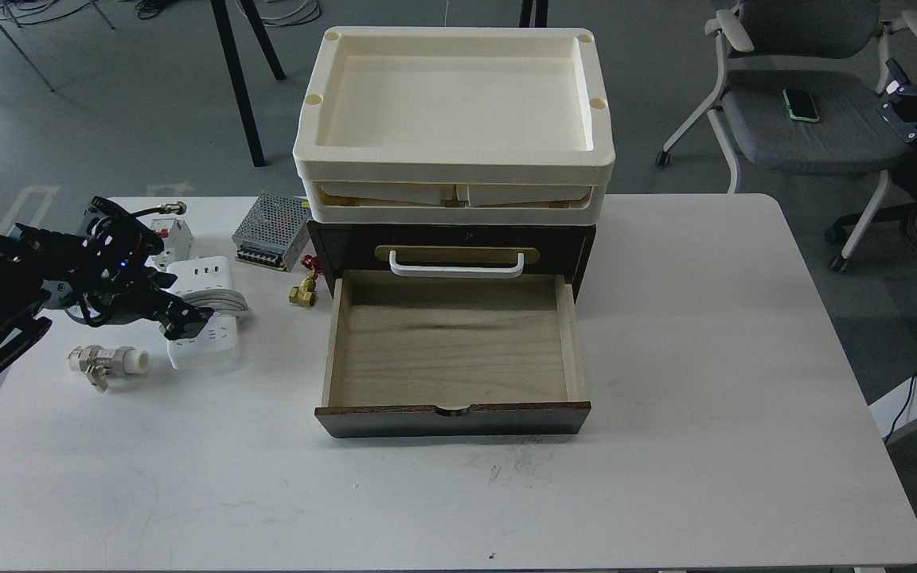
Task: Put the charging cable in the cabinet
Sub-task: 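Reach the left gripper to the white coiled charging cable and close on it, then lift the coiled cable with the left gripper off the table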
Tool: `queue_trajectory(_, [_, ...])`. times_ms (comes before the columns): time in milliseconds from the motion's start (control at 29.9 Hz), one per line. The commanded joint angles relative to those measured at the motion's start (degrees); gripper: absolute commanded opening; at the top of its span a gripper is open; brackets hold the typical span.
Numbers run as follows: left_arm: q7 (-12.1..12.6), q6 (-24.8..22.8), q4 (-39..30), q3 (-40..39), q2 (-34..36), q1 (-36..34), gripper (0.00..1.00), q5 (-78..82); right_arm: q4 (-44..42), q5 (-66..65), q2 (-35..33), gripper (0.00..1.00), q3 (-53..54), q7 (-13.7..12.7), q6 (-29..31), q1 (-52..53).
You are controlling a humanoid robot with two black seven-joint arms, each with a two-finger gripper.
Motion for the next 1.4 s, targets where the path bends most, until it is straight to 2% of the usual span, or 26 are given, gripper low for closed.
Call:
queue_trajectory(0, [0.0, 0.07, -0.09, 1.28, 0.05, -0.48, 0.68, 0.0, 0.0, -0.03, 0.0, 1.0, 0.0, 0.0, 0.0, 0.0])
queue_trajectory(434, [0.0, -0.01, -0.18, 1.9, 0.05, -1.09, 0.64, 0.0, -0.09, -0.03, 0.0, 1.0, 0.0, 0.0, 0.0, -0.17])
queue_trajectory(535, [0.0, -0.01, -0.36, 2.08, 0.05, -1.01, 0.57, 0.0, -0.09, -0.03, 0.0, 1.0, 0.0, 0.0, 0.0, -0.44])
queue_trajectory(802, [0.0, -0.01, -0.97, 2.17, 0.05, -0.48, 0.28, 0.0, -0.09, 0.06, 0.0, 1.0, 0.0, 0.0, 0.0, -0.53])
queue_trajectory(869, [0.0, 0.07, -0.97, 2.17, 0.05, -0.39, 0.12, 0.0, -0.09, -0.03, 0.09, 1.0, 0.0, 0.0, 0.0, -0.53])
queue_trajectory(1136, [0.0, 0.07, -1.06, 2.08, 0.05, -0.92, 0.01, 0.0, -0.09, -0.03, 0.0, 1.0, 0.0, 0.0, 0.0, -0.97])
queue_trajectory(1370, [0.0, 0.07, -1.15, 2.08, 0.66, -1.01, 0.0, 0.0, -0.09, 0.06, 0.0, 1.0, 0.08, 0.0, 0.0, -1.49])
